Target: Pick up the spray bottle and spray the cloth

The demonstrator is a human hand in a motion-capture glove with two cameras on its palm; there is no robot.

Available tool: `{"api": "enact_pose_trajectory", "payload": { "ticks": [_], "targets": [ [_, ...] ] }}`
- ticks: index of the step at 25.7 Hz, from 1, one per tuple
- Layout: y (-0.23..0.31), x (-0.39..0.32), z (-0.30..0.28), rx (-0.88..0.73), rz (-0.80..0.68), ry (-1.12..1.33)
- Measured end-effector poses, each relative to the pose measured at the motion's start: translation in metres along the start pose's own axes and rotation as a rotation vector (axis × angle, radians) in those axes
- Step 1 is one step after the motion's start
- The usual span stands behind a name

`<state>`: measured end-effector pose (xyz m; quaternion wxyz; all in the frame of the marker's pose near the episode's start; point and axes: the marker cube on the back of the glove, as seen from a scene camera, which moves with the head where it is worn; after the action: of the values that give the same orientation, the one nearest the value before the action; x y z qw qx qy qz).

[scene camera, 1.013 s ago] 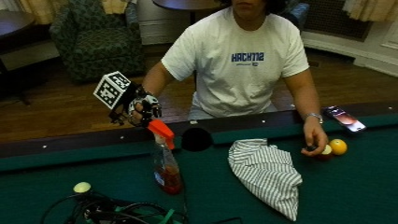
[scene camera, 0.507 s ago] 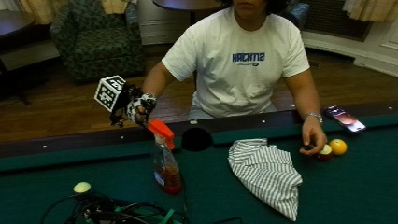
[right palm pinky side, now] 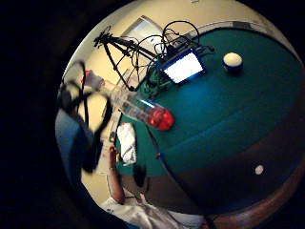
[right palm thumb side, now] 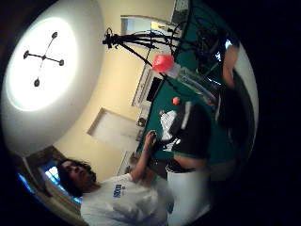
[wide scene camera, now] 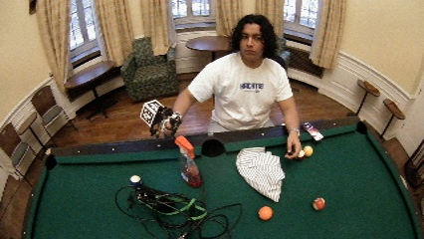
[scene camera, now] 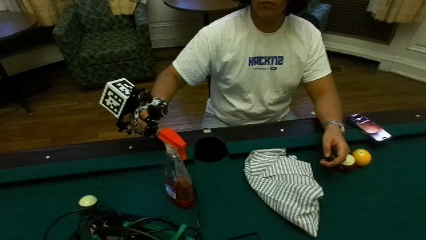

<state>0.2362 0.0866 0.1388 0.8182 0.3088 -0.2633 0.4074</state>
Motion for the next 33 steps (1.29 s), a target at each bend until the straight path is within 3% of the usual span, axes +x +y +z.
{"api": "enact_pose_trajectory", "payload": {
  "ticks": [16,33],
  "targets": [
    [-0.052,-0.004,0.050,-0.199,-0.012,0.133],
    [-0.086,0.007,0.106,-0.227,0.005,-0.140]
  ]
}}
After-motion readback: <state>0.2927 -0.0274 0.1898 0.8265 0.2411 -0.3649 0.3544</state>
